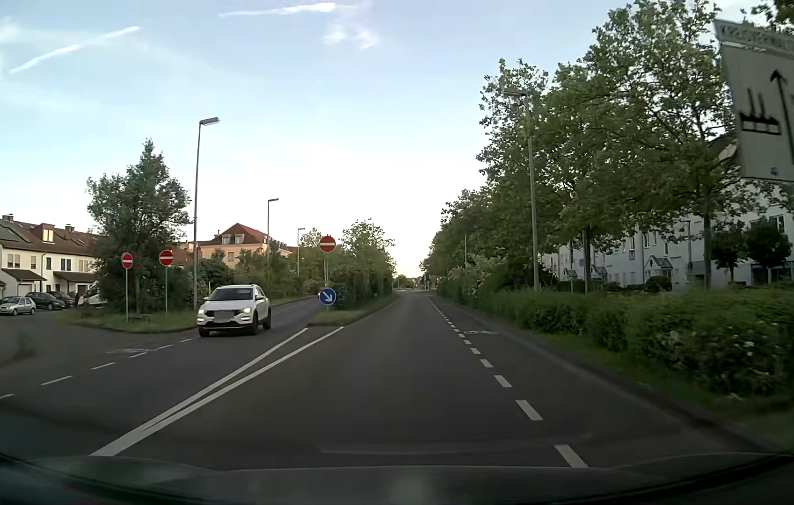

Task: Follow the waypoints while adhering to traffic rules and regulations

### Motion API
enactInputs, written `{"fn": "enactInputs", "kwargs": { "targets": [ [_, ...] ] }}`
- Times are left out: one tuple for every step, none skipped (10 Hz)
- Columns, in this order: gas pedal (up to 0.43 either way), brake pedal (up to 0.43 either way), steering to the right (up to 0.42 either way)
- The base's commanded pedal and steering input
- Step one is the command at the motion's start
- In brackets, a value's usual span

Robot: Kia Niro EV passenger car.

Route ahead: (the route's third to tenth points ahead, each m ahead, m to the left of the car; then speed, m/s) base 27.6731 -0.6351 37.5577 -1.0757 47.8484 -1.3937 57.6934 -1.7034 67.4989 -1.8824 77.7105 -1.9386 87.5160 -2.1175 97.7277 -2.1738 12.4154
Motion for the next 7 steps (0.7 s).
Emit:
{"fn": "enactInputs", "kwargs": {
  "targets": [
    [0.087,0.000,0.005],
    [0.087,0.000,0.005],
    [0.087,0.000,0.005],
    [0.087,0.000,0.005],
    [0.087,0.000,0.005],
    [0.087,0.000,0.004],
    [0.087,0.000,0.004]
  ]
}}
